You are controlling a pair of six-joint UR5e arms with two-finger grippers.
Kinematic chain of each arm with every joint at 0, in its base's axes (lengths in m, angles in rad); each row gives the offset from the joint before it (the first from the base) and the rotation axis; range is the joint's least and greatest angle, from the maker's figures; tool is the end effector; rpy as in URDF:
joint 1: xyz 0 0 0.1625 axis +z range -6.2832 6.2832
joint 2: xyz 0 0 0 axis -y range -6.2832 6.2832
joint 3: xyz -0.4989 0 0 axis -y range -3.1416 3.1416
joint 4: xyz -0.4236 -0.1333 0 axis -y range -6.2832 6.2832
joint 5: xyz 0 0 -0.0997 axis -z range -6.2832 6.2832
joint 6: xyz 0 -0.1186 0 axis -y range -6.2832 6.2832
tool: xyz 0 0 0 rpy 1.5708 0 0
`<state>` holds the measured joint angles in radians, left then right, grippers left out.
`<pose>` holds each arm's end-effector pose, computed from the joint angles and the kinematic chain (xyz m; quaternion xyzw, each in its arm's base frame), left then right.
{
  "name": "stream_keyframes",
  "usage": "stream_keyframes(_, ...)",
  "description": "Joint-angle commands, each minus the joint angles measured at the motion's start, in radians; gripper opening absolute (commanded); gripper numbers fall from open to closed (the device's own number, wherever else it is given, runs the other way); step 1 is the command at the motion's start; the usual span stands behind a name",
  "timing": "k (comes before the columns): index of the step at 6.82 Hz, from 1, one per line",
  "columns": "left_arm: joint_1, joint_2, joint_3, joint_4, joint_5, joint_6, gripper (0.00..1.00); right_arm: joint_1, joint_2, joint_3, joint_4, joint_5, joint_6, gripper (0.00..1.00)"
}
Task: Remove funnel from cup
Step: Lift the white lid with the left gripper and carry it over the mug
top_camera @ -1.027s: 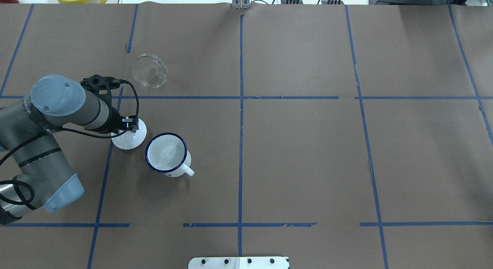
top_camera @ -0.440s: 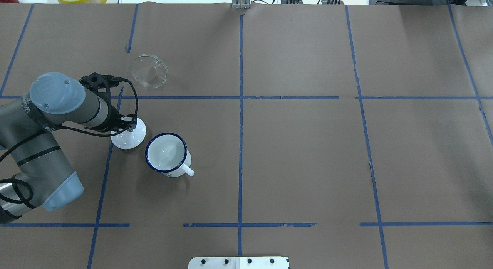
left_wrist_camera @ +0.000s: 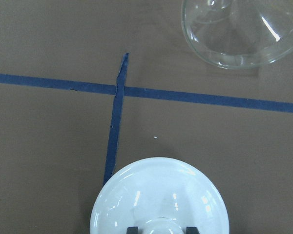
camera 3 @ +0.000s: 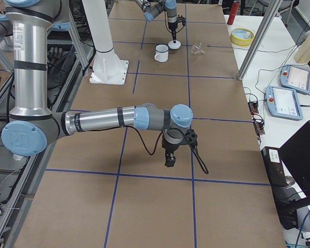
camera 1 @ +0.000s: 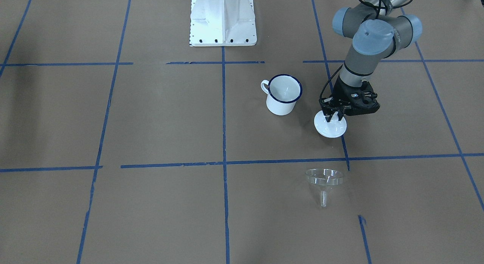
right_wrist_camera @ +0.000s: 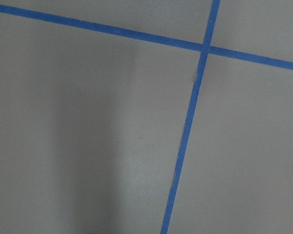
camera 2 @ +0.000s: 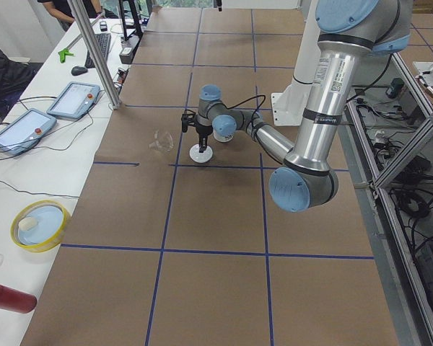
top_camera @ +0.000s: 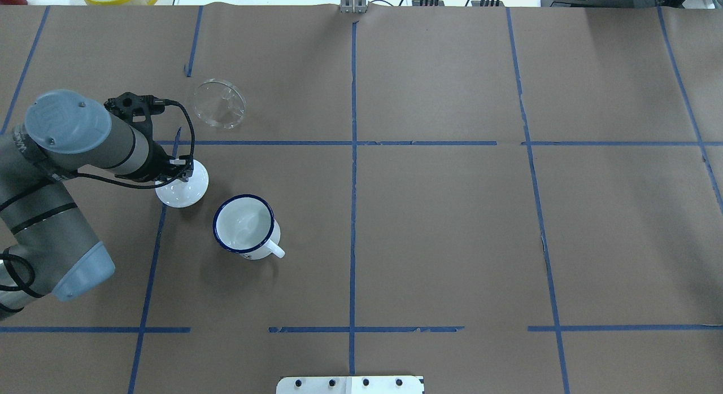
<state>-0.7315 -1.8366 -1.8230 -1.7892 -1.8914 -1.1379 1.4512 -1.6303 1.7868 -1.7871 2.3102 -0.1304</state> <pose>0.4186 -0.5046 0.4506 0.0710 0.3787 -0.0802 0.9193 -0.0046 -0.4860 0.6879 -0.0259 -0.3613 -0.1055 0.9261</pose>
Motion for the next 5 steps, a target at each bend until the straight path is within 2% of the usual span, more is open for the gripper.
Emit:
stream_keyframes(1, -0.055, -0.004, -0.141, 0.190, -0.003, 0.075, 0.00, 0.000, 0.000, 0.000, 0.000, 0.000, 0.000, 1.00)
stream_keyframes(3, -0.091, -0.025, -0.275, 0.365, -0.011, 0.075, 0.00, 0.000, 0.000, 0.000, 0.000, 0.000, 0.000, 1.00)
stream_keyframes(5, -0.082, -0.140, -0.346, 0.567, -0.092, 0.006, 0.00, 0.000, 0.000, 0.000, 0.000, 0.000, 0.000, 1.00)
